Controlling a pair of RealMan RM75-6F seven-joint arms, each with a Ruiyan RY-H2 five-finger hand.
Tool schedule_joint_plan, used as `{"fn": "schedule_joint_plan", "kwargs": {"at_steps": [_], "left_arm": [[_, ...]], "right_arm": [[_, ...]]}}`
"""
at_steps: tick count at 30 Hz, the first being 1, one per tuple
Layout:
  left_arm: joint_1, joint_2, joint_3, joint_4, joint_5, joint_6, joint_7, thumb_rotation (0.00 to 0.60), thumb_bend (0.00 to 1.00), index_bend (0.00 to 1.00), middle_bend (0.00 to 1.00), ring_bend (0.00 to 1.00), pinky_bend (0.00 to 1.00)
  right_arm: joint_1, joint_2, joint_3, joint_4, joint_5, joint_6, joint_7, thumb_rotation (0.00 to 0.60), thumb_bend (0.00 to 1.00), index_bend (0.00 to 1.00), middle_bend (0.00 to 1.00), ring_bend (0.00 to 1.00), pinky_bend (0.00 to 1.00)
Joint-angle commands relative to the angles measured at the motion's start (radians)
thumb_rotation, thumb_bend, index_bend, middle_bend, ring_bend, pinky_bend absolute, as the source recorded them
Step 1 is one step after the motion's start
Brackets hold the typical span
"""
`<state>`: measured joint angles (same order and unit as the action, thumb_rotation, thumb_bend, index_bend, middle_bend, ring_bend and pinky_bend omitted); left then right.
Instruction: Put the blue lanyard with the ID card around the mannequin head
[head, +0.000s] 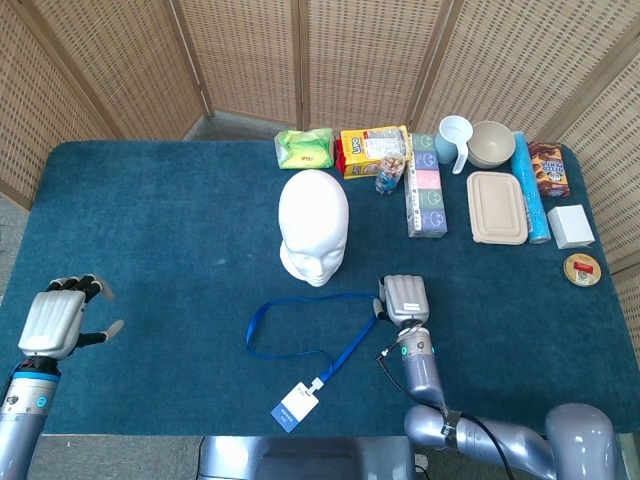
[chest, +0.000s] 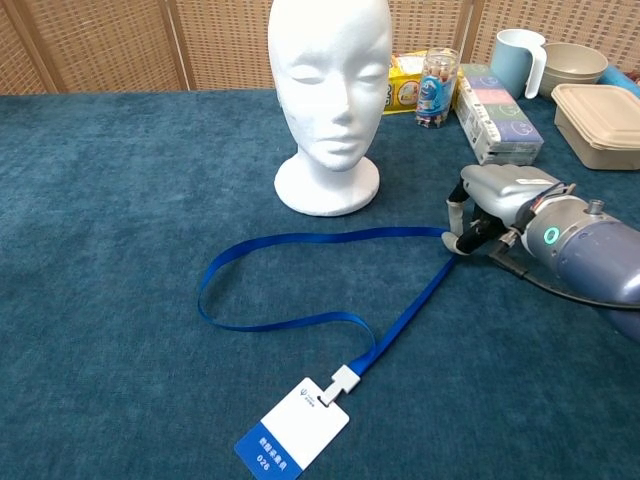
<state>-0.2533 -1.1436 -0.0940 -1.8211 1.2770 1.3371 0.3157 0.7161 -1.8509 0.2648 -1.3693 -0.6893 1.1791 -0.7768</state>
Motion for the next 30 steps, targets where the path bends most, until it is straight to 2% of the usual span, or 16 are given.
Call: {"fn": "schedule_joint_plan", "kwargs": {"at_steps": [1,10,19,25,30], "left_arm": [[-0.001,0.000,0.000,0.002,-0.001,-0.001,-0.001,0.506,0.21,0.46,0.36,0.34,0.27],[-0.010,-0.004,-0.007,-0.003,-0.016,-0.005,0.026,0.509,0.21,0.46,0.36,0.34,0.28],[-0.046,-0.012,-0.025,-0.013,-0.043,-0.032,0.090,0.509,0.21,0.46,0.43,0.43,0.43],[-0.107,-0.037,-0.045,-0.014,-0.077,-0.095,0.147,0.505,0.21,0.47,0.59,0.59,0.61],[-0.193,-0.107,-0.068,0.006,-0.138,-0.177,0.238,0.507,0.21,0.48,0.86,0.85,0.79]], "right_arm": [[0.001,-0.004,-0.003,0.003,0.002,0.002,-0.006,0.504,0.48,0.58,1.00,1.00,1.00],[0.000,-0.013,-0.003,0.006,-0.009,0.010,-0.003,0.538,0.49,0.60,1.00,1.00,1.00],[-0.004,-0.004,-0.001,-0.025,-0.024,0.018,0.003,0.543,0.51,0.61,1.00,1.00,1.00],[-0.009,0.007,-0.003,-0.059,-0.037,0.022,0.013,0.540,0.51,0.61,1.00,1.00,1.00],[-0.014,0.017,-0.011,-0.094,-0.053,0.028,0.017,0.543,0.51,0.61,1.00,1.00,1.00]]}}
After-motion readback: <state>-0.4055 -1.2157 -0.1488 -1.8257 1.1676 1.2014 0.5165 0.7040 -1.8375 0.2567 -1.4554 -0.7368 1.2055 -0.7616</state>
